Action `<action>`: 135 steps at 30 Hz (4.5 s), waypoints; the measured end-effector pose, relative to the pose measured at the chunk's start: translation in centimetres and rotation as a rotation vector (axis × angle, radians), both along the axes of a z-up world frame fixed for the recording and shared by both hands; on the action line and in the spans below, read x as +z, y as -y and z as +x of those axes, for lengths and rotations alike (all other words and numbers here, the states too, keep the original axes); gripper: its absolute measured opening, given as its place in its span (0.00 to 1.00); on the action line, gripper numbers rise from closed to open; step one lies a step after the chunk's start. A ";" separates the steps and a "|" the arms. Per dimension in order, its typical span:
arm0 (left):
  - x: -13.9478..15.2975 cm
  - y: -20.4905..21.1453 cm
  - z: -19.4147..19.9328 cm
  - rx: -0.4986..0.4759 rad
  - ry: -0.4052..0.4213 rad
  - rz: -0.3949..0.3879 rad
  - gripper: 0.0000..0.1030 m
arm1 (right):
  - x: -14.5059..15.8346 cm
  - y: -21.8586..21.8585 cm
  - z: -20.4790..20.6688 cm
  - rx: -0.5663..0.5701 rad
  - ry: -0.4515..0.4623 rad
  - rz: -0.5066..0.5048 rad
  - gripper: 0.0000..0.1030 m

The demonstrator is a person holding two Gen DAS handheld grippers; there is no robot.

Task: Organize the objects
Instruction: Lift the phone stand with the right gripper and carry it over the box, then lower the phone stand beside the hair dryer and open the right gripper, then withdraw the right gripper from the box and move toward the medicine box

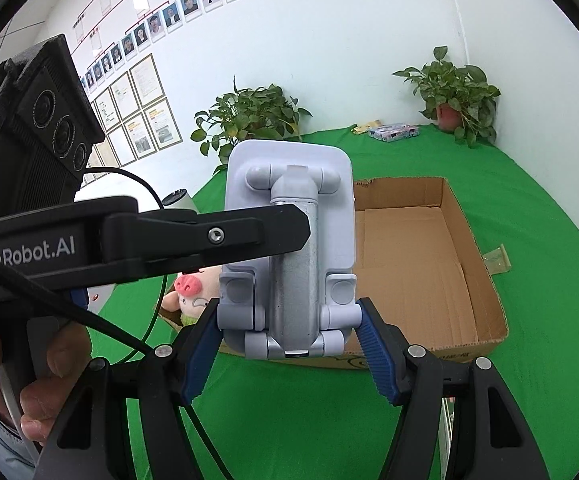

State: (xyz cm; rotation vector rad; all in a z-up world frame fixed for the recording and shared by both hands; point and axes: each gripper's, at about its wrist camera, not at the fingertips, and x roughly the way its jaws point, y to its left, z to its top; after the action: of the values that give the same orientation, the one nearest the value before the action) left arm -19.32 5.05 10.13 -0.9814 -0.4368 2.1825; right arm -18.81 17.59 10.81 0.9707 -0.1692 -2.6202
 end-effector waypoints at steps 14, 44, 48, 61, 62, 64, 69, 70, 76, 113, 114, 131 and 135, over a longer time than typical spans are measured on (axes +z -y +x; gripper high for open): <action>-2.9 -0.9 -7.9 0.043 0.145 -0.037 0.27 | -2.2 -0.8 -9.6 0.039 0.153 -0.036 0.61; -17.3 -3.5 -12.4 0.085 0.547 -0.123 0.30 | -18.9 -4.7 -17.7 0.065 0.581 -0.067 0.61; -17.8 -3.1 -12.2 0.098 0.574 -0.145 0.31 | -19.1 -4.1 -17.9 0.082 0.620 -0.050 0.61; -17.3 -2.3 -11.2 0.147 0.601 -0.215 0.35 | -19.8 -4.3 -18.1 0.167 0.690 -0.102 0.64; -17.1 -2.4 -12.0 0.162 0.596 -0.208 0.35 | -19.7 -4.4 -17.9 0.163 0.689 -0.107 0.64; -16.1 -2.4 -12.7 0.191 0.566 -0.187 0.35 | -19.3 -4.6 -17.7 0.160 0.686 -0.121 0.64; -12.7 -0.4 -11.3 0.233 0.462 -0.164 0.35 | -18.8 -5.4 -18.1 0.124 0.679 -0.122 0.64; -12.2 -0.1 -10.9 0.240 0.441 -0.174 0.35 | -19.0 -5.6 -18.3 0.107 0.685 -0.114 0.64; -11.5 1.1 -8.9 0.251 0.382 -0.223 0.35 | -19.3 -5.4 -18.6 0.086 0.653 -0.048 0.43; -11.6 7.1 -3.7 0.489 0.261 -0.474 0.34 | -15.6 -2.1 -13.6 0.071 0.399 0.095 0.82; -11.1 7.3 -3.7 0.500 0.235 -0.514 0.34 | -15.1 -1.9 -13.3 0.074 0.373 0.105 0.84; -12.4 6.1 -6.5 0.388 0.165 -0.710 0.12 | -12.6 0.0 -9.1 0.092 0.308 0.073 0.84; -12.7 7.0 -6.0 0.411 0.239 -0.637 0.12 | -12.8 -0.6 -8.7 0.085 0.309 0.062 0.84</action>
State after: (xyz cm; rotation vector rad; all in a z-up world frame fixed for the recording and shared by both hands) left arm -25.28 -1.99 -2.56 -1.6211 -0.0326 2.6566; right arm -27.47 18.16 -1.99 1.3701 -0.1186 -2.3983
